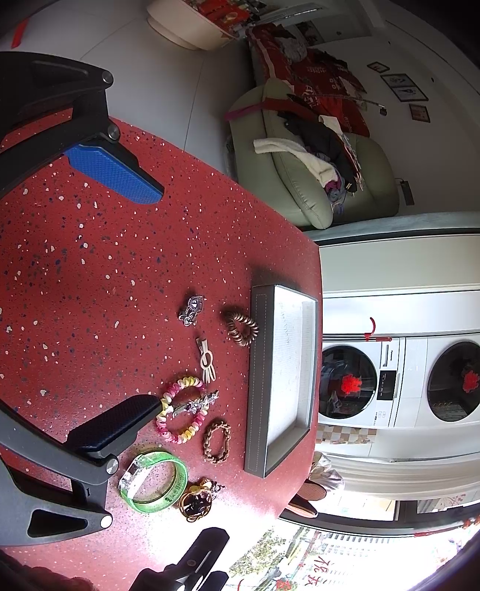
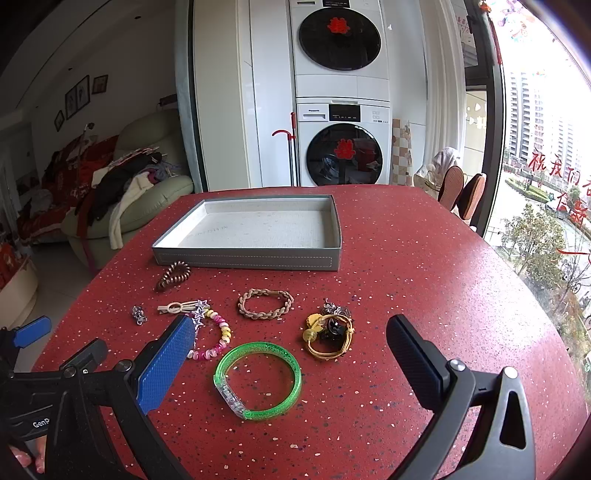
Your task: Organize jewelry
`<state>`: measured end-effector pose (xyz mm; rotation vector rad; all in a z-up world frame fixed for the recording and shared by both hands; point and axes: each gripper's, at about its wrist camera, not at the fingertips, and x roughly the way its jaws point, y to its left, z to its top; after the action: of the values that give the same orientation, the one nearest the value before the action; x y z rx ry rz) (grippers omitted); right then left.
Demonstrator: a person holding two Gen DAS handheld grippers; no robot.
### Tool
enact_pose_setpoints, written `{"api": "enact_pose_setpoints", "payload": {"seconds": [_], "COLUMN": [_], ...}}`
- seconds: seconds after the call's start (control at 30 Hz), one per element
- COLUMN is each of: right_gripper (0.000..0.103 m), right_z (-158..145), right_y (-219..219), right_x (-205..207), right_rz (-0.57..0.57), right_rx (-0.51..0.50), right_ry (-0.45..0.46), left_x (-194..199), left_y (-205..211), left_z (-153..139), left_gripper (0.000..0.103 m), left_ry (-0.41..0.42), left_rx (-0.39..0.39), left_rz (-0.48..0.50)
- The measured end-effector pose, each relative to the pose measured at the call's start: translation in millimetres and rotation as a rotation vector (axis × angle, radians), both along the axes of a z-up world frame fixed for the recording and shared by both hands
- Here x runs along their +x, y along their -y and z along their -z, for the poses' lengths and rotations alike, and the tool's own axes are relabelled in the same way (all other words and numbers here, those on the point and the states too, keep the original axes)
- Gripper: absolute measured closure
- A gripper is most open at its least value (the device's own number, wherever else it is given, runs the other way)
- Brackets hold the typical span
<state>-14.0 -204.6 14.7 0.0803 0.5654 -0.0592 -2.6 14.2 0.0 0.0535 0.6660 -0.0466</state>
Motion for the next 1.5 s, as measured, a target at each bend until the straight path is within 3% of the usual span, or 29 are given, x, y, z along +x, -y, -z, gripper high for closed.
{"api": "enact_pose_setpoints", "payload": {"seconds": [1.5], "right_gripper": [0.0], "right_z": [7.5], "right_y": [4.7], "right_x": [3.0], "right_rz": [0.007], "right_rx": [0.023], "right_ry": [-0.032], "left_x": [1.3], "left_y": [-2.3], "left_z": [5.4], "left_gripper": [0.0], "left_ry": [-0.036], "left_rx": [0.005], "left_rz": [-0.006]}}
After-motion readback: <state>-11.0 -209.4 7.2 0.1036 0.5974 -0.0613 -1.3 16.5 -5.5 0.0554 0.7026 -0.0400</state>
